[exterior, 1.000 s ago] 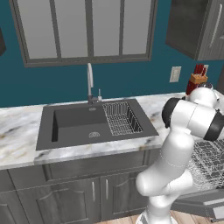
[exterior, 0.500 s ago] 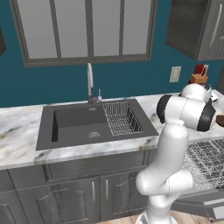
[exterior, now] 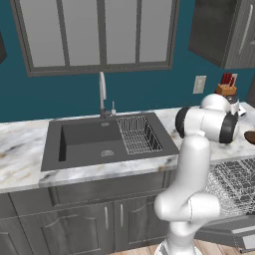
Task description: Pick up the cup and bowl from the counter, place them in the dishwasher, and close the dishwasher door.
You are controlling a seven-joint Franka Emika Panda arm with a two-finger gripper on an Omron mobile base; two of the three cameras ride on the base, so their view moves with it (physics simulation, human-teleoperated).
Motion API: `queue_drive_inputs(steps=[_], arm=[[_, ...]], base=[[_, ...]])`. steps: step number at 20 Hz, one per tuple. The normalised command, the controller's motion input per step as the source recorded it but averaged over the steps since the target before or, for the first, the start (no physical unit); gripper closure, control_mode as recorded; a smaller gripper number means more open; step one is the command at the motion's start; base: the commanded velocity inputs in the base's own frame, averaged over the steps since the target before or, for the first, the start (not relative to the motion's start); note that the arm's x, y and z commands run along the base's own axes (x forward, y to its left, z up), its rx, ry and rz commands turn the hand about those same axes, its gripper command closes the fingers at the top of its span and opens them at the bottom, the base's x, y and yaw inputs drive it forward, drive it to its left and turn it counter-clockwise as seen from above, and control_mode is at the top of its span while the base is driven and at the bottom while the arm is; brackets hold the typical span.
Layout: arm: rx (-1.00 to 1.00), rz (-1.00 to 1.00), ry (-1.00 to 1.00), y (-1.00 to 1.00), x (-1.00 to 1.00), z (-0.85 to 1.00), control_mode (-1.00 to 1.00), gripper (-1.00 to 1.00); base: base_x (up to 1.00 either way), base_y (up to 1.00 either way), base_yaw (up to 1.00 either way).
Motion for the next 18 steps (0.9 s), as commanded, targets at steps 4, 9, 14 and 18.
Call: queue_drive_inputs(steps=[4,9,14,18], arm=[[0.00,0.00,0.00,-0.07,0.21,-0.21,-1.00,-1.00],[0.00,0.00,0.00,-0.07,0.20,-0.21,-1.00,-1.00],[0.00,0.00,0.00,-0.14,0.23,-0.09,-1.00,-1.00],[0.00,0.00,0.00,-0.15,0.22,-0.08,-1.00,-1.00]], base=[[0.00,0.00,0.00],[0.00,0.00,0.00],[0.00,0.00,0.00],[0.00,0.00,0.00]])
